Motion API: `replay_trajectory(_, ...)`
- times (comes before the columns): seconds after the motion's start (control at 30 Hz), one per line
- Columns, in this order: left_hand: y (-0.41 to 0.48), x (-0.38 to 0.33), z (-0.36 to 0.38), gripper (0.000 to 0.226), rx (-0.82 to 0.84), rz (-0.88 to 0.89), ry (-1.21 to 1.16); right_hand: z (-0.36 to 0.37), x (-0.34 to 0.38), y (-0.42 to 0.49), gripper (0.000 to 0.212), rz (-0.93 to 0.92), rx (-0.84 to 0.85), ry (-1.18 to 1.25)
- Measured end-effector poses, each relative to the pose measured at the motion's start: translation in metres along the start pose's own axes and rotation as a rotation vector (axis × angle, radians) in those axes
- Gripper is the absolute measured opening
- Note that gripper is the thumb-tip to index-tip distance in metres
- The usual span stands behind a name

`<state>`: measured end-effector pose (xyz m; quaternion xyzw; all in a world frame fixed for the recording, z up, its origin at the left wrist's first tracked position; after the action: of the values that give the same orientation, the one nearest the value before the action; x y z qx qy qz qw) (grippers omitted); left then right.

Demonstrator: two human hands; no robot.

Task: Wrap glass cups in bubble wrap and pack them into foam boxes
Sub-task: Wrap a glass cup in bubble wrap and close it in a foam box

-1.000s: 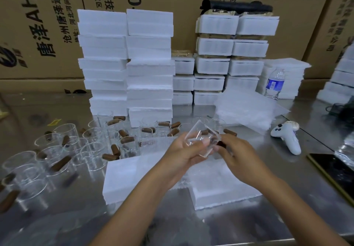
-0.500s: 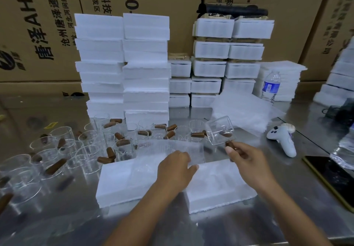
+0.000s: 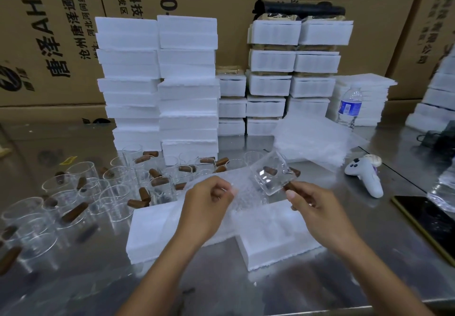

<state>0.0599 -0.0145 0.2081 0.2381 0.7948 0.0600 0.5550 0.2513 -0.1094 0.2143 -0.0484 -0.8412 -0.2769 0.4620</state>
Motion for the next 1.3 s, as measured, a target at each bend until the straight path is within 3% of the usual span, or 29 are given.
replay_trajectory(0.17,0.000,-0.003,-0.013,0.010,-0.052,-0.025,-0.183,0.003,0.007,-0.001,0.026,-0.065,0.028,-0.299)
replay_trajectory(0.27,-0.002,-0.008,-0.015,0.009,-0.069,-0.013,-0.223,0.009,0.013,-0.003,0.011,-0.095,0.069,-0.498)
replay_trajectory(0.43,-0.008,-0.027,-0.012,0.019,-0.054,0.096,-0.178,0.027,0.028,-0.002,0.013,-0.138,0.154,-0.558)
replay_trajectory(0.53,-0.015,-0.041,-0.010,0.026,-0.031,0.248,0.002,0.032,0.029,0.005,0.033,-0.086,0.161,-0.458)
replay_trajectory(0.63,-0.022,-0.048,-0.007,0.017,-0.009,0.352,0.092,0.037,0.026,0.014,0.028,0.008,0.181,-0.337)
replay_trajectory(0.8,-0.032,-0.052,-0.002,0.014,-0.039,0.359,-0.005,0.056,0.015,0.013,0.007,0.337,0.279,0.180)
replay_trajectory(1.0,-0.041,-0.058,0.004,0.027,-0.001,0.302,-0.151,0.073,0.010,0.007,0.027,0.542,0.255,0.693)
replay_trajectory(1.1,-0.037,-0.064,-0.009,0.025,0.047,0.345,-0.170,0.068,-0.007,0.001,0.031,0.650,0.132,0.713)
replay_trajectory(1.23,-0.006,-0.049,-0.063,0.020,-0.244,0.282,-0.202,0.063,-0.018,-0.003,0.027,0.686,0.106,0.741)
replay_trajectory(1.3,0.015,-0.038,-0.074,0.032,-0.228,0.187,-0.167,0.063,-0.020,-0.002,0.027,0.691,0.122,0.725)
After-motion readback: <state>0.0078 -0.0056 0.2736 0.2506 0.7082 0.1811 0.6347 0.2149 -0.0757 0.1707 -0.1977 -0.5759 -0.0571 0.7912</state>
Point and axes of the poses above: each hand's wrist, its own y-axis towards the middle knuckle, its own z-axis out of the palm, x = y × z, the point moved 7 cm from there along y, towards the middle knuckle
